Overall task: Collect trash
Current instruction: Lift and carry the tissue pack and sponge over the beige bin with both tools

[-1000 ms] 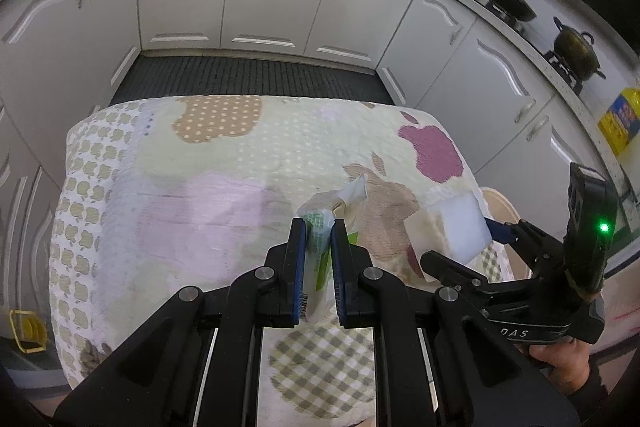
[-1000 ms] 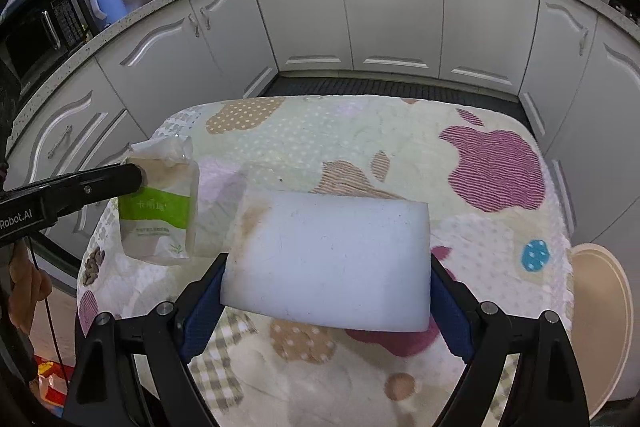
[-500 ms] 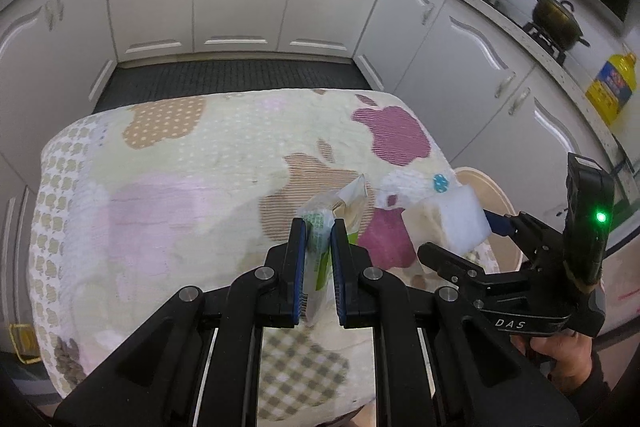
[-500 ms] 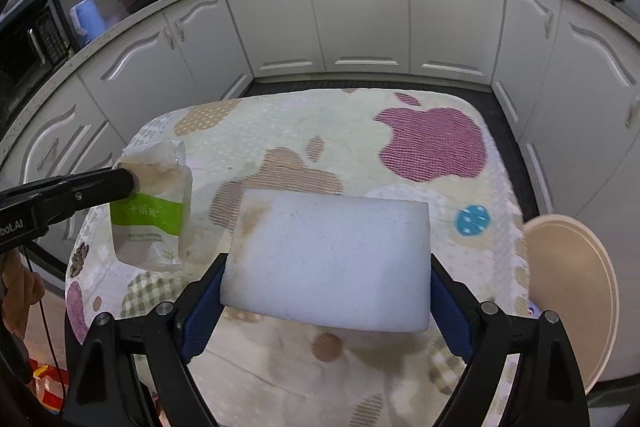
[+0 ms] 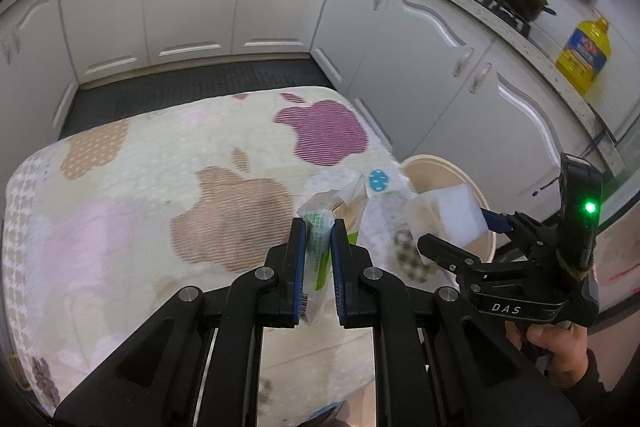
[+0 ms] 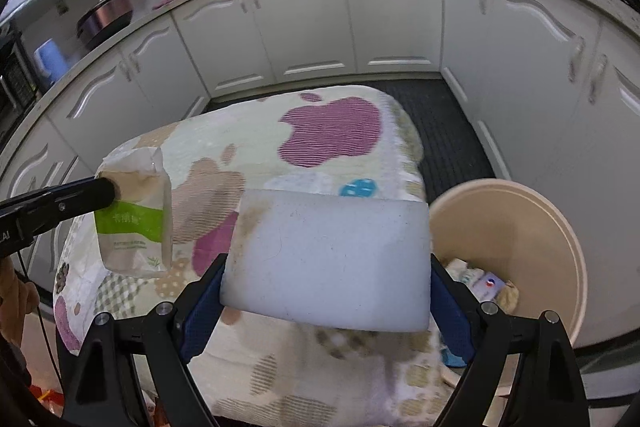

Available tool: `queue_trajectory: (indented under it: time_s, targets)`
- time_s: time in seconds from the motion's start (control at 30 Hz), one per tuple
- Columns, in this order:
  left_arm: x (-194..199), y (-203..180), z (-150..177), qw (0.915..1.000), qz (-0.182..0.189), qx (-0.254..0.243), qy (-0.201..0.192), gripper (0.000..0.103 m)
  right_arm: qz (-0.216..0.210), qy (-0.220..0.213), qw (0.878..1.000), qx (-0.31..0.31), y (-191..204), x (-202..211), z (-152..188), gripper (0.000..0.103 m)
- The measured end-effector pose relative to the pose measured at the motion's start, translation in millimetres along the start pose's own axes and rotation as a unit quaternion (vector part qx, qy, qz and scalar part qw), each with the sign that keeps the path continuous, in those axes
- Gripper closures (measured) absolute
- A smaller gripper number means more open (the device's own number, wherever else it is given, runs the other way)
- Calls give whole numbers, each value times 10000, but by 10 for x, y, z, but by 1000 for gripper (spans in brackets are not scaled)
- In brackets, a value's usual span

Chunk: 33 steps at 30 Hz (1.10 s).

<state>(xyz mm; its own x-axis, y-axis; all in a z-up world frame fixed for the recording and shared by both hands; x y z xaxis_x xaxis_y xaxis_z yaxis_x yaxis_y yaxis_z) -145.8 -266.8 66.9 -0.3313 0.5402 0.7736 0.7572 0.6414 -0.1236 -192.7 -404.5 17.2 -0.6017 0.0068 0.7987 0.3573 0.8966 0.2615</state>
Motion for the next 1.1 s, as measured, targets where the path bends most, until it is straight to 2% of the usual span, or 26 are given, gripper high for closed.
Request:
queue_trajectory:
  time_s: [0.6,1.1]
  targets:
    - [-377,-778,-348,9978,442,-483,89,93,436,-202,9962,-729,-926,313,-33,13]
    - [-899,-1282,-598,9943,869,-542,285,93,899,-156,9882,-1234,-1670,323,0,13]
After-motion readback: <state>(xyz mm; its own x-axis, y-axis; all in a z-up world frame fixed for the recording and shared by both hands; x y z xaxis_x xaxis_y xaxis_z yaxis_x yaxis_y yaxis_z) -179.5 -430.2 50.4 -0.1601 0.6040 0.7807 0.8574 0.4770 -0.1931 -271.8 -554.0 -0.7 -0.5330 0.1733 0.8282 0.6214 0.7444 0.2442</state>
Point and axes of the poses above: each gripper's, at about its wrist camera, not at the fingertips, and x roughly against the way its jaws point, y to its left, z to its underside, the point moved 10 cm from there along -x, roughly the way its jaws point, and after that the axes turned 13 degrees about -x, right-handed, at the moved point
